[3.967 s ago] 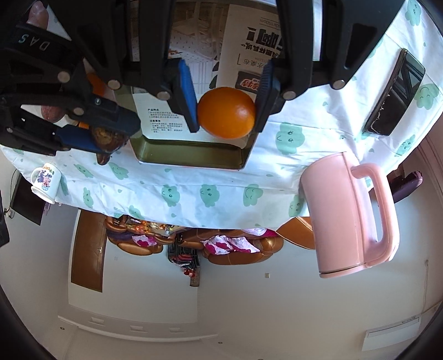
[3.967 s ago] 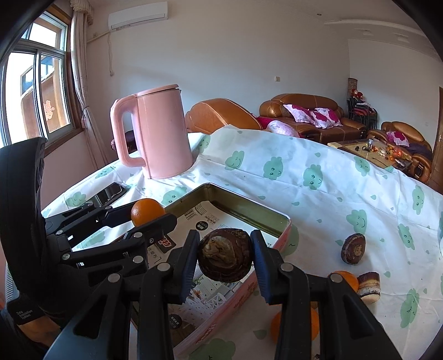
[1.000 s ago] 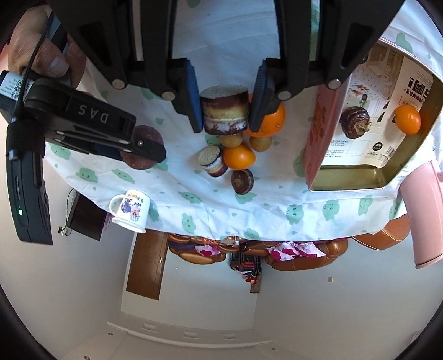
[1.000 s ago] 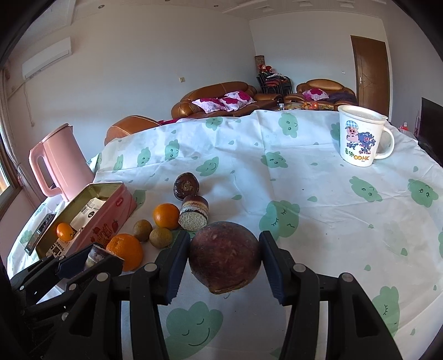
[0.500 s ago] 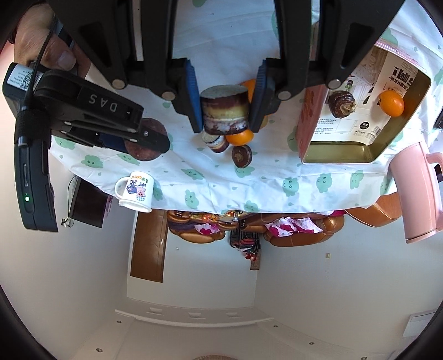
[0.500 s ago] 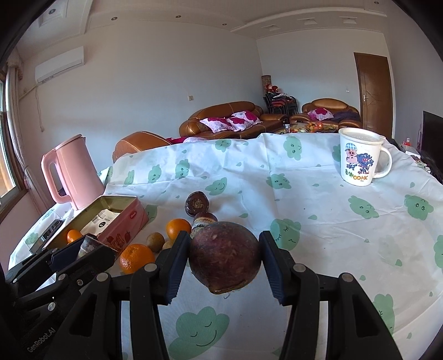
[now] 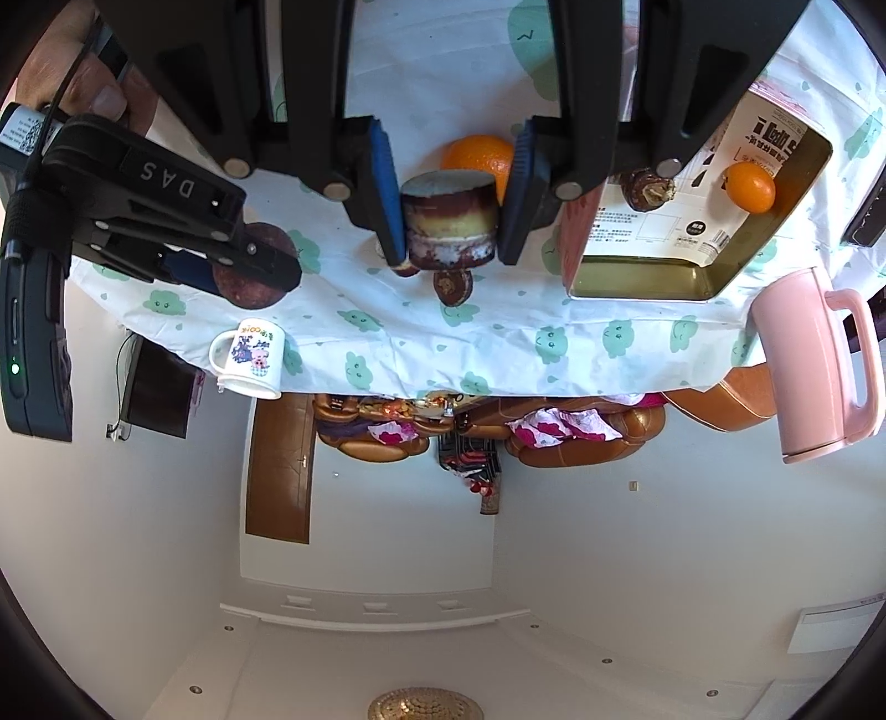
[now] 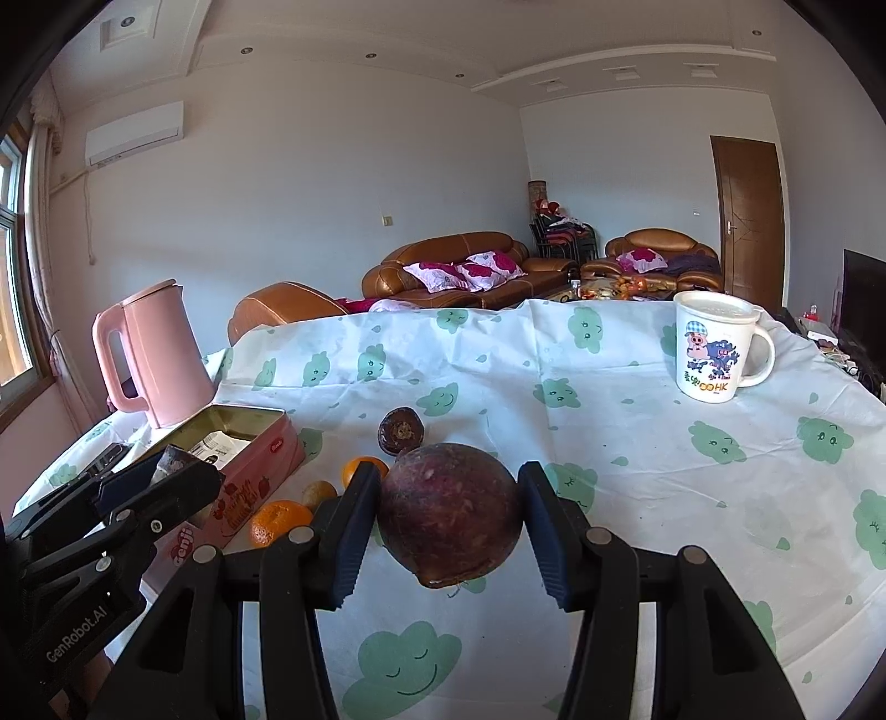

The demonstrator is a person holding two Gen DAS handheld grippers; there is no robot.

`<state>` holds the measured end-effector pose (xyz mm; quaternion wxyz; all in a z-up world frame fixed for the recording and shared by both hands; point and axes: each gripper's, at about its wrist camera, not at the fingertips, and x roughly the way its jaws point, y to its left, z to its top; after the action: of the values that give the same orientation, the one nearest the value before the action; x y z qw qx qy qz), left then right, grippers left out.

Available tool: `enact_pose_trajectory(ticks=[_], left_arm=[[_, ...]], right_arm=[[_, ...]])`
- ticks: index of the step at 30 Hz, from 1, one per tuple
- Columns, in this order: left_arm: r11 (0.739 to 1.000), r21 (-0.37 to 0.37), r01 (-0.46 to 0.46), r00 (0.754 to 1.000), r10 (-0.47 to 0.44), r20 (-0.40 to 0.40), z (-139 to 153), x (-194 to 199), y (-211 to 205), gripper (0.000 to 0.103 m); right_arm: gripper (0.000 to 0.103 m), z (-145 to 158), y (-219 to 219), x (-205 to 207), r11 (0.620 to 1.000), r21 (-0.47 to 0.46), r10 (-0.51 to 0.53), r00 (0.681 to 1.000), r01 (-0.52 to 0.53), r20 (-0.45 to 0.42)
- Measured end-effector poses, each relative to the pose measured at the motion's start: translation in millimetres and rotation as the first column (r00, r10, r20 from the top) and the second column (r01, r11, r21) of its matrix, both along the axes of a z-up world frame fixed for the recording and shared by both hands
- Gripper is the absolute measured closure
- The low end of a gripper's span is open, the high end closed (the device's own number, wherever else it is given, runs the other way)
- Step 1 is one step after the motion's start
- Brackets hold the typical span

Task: Organize fruits
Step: 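Carry the cake roll with the left tool while the right tool carries the purple fruit to the tin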

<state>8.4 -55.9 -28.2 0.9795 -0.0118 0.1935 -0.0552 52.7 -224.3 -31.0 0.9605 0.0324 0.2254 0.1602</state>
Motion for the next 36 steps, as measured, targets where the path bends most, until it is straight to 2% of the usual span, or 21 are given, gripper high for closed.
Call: enact_pose_trajectory(ticks=[22,36], left_arm=[[0.994,0.055,-0.092,0.992,0.087,0.093,8.2,-9.9,11.2,0.068],[0.993,0.034,-0.116,0.992,0.113,0.060,7.3,-3.9,32.5,0.068]], right_arm=[[0.050,11.1,8.1,-27.8,0.999,-0.045,0.009,0.987,-0.002,0.159],[0.050,18.5,18.3,-25.1,0.997,-0.076,0.012,0.990,-0.001,0.140]])
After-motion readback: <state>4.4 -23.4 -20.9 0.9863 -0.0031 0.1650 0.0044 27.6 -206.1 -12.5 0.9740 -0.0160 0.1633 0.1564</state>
